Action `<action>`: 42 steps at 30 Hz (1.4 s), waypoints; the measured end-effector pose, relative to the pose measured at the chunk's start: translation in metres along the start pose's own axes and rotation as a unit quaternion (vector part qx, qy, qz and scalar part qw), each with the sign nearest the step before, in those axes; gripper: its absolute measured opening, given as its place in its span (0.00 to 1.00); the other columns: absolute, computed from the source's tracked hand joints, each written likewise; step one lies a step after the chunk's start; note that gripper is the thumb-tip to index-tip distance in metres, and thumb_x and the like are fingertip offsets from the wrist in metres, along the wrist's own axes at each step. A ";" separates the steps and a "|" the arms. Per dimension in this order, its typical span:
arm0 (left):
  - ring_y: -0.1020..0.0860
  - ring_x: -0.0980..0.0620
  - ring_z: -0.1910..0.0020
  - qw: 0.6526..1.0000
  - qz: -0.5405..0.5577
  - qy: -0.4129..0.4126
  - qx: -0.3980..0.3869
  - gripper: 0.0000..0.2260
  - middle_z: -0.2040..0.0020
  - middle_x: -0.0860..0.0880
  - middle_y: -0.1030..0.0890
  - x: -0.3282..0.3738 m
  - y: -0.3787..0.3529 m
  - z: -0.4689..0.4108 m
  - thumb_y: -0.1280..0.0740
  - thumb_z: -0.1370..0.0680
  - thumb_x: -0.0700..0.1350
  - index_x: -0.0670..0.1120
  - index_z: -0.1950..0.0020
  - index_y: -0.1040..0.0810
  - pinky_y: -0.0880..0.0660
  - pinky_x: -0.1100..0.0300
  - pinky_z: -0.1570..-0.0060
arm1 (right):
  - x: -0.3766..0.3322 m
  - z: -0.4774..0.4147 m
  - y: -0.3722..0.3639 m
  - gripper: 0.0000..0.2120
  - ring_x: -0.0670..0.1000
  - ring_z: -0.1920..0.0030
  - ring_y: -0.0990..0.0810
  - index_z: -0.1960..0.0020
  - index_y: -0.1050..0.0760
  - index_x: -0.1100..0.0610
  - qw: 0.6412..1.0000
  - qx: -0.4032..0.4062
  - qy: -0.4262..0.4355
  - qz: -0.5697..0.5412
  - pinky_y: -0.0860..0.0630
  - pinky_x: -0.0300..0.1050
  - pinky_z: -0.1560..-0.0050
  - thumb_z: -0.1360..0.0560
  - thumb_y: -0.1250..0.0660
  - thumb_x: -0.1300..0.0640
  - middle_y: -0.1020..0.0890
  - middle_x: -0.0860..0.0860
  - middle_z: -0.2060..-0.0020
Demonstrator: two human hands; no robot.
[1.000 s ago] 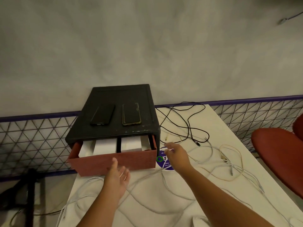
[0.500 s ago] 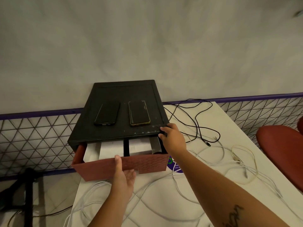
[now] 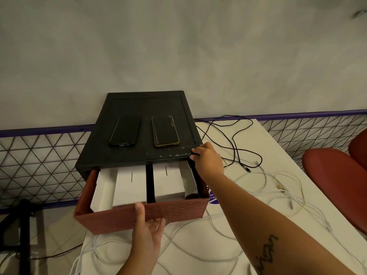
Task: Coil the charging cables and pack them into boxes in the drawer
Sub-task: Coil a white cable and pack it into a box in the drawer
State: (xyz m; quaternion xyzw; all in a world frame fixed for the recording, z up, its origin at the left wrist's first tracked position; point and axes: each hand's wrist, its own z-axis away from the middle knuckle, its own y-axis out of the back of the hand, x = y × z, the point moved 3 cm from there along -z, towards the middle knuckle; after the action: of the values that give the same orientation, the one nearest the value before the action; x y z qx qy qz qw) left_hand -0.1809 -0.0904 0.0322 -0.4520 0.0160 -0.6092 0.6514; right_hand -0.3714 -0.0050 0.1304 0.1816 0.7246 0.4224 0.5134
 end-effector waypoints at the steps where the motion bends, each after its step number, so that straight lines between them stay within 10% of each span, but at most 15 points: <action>1: 0.28 0.47 0.42 1.000 0.000 0.004 -0.003 0.41 0.44 0.41 0.29 -0.001 0.002 0.003 0.36 0.38 0.63 0.42 0.31 0.34 0.31 0.55 0.41 | 0.000 0.000 0.000 0.15 0.53 0.43 0.25 0.36 0.26 0.55 1.000 -0.003 -0.002 0.000 0.29 0.43 0.44 0.21 0.39 0.54 0.29 0.50 0.39; 10: 0.25 0.51 0.54 0.999 -0.025 0.000 -0.039 0.43 0.55 0.43 0.24 -0.004 0.016 0.019 0.22 0.56 0.67 0.43 0.50 0.26 0.29 0.56 0.43 | -0.002 0.000 0.000 0.14 0.53 0.45 0.25 0.38 0.26 0.57 1.000 -0.006 0.006 0.005 0.29 0.42 0.47 0.22 0.38 0.56 0.29 0.51 0.41; 14: 0.27 0.52 0.55 0.999 0.009 -0.010 -0.035 0.22 0.55 0.44 0.26 -0.004 0.018 0.020 0.36 0.32 0.61 0.44 0.50 0.27 0.30 0.55 0.41 | -0.003 0.000 0.000 0.14 0.54 0.45 0.24 0.38 0.26 0.57 1.000 -0.002 0.004 0.011 0.28 0.43 0.46 0.22 0.38 0.56 0.29 0.52 0.41; 20: 0.26 0.51 0.54 0.999 -0.019 -0.019 -0.025 0.37 0.53 0.43 0.24 0.000 0.012 0.029 0.25 0.51 0.67 0.46 0.52 0.26 0.29 0.58 0.49 | -0.004 -0.002 0.001 0.14 0.53 0.46 0.24 0.37 0.26 0.56 1.000 -0.008 -0.002 0.022 0.28 0.43 0.46 0.22 0.37 0.56 0.30 0.52 0.41; 25: 0.27 0.52 0.54 1.000 -0.007 -0.012 -0.028 0.25 0.50 0.43 0.26 -0.001 0.015 0.032 0.38 0.37 0.63 0.46 0.49 0.27 0.30 0.55 0.46 | -0.005 -0.004 0.000 0.14 0.54 0.47 0.24 0.38 0.26 0.56 0.999 -0.008 -0.003 0.038 0.26 0.45 0.47 0.23 0.37 0.57 0.30 0.52 0.41; 31: 0.25 0.51 0.53 1.000 -0.029 -0.009 0.003 0.42 0.51 0.45 0.23 -0.001 0.023 0.049 0.28 0.47 0.70 0.46 0.41 0.28 0.31 0.52 0.42 | -0.005 -0.004 -0.001 0.14 0.55 0.47 0.24 0.38 0.26 0.56 0.999 -0.008 0.004 0.041 0.26 0.46 0.46 0.23 0.37 0.57 0.29 0.53 0.41; 36: 0.26 0.51 0.56 0.999 -0.031 0.009 0.027 0.20 0.55 0.45 0.23 -0.009 0.036 0.063 0.42 0.26 0.61 0.45 0.50 0.26 0.37 0.49 0.32 | -0.003 -0.001 0.002 0.15 0.55 0.43 0.25 0.36 0.27 0.55 1.000 -0.012 -0.013 0.012 0.30 0.43 0.46 0.22 0.38 0.56 0.31 0.52 0.39; 42: 0.29 0.41 0.36 0.983 -0.132 0.120 0.035 0.40 0.52 0.42 0.25 -0.017 0.046 0.077 0.44 0.33 0.69 0.40 0.33 0.31 0.33 0.50 0.43 | 0.012 0.025 -0.003 0.30 0.52 0.27 0.41 0.26 0.42 0.51 0.995 -0.098 0.004 -0.027 0.36 0.49 0.31 0.24 0.35 0.52 0.47 0.48 0.25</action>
State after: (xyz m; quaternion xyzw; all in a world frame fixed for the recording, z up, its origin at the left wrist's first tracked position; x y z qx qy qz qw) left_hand -0.1056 -0.0393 0.0407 -0.3503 0.0129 -0.7402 0.5738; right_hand -0.3532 0.0118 0.1183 0.1087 0.6866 0.4779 0.5370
